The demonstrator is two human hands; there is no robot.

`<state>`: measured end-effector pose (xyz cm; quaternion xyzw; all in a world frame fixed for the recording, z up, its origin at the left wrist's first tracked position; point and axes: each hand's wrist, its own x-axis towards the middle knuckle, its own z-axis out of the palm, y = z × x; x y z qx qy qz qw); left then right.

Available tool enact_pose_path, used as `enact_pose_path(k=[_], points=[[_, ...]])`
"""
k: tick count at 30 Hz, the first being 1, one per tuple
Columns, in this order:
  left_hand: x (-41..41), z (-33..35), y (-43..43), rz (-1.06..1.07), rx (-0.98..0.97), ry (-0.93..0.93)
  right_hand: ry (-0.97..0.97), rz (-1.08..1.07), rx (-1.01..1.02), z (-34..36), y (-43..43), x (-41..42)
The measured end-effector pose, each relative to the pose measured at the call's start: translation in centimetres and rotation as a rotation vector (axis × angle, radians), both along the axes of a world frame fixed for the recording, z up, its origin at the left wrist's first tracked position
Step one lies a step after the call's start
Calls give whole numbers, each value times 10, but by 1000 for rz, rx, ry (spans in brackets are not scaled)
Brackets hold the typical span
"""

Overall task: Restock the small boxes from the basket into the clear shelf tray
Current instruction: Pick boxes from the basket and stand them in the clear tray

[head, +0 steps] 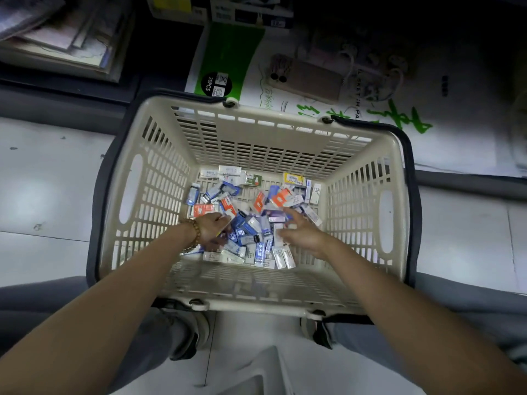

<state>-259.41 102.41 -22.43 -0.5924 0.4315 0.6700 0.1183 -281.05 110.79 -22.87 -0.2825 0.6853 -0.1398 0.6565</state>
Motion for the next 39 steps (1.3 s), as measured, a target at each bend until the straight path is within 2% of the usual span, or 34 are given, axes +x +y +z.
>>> enact_pose_path(k=[3, 5, 9, 10, 12, 14, 17, 20, 26, 31, 33, 35, 37, 39], points=[[-4, -3, 3, 80, 29, 57, -281, -102, -94, 13, -11, -10], [-4, -5, 3, 120, 12, 66, -285, -205, -131, 21, -16, -26], [-3, -9, 2, 136, -48, 62, -128, -306, -33, 23, -7, -61], [-2, -10, 3, 144, -56, 63, -25, -270, 8, 21, -3, -63], [-2, -10, 3, 134, -79, 58, 200, -63, 48, 14, 3, -61], [-1, -10, 4, 140, -97, 56, 266, 107, 75, 8, 10, -54], [1, -9, 3, 141, -127, 61, 175, 218, 111, 2, 22, -41], [7, -11, 2, 131, -115, 82, 59, 227, 129, -4, 24, -22], [5, -12, 1, 260, -39, 105, -182, 101, 143, -15, 18, -6], [7, -10, -1, 255, -73, 119, -328, -114, 20, -15, 10, -7], [10, -10, -3, 285, -78, 117, -251, -155, -4, -12, 8, -14], [13, -9, -4, 300, -94, 96, -25, -122, -26, -12, 8, -20], [18, -5, -7, 287, -112, 57, 155, 58, 9, -13, 11, -22], [22, 4, -9, 263, -114, 25, 161, 209, 82, -14, 14, -18]])
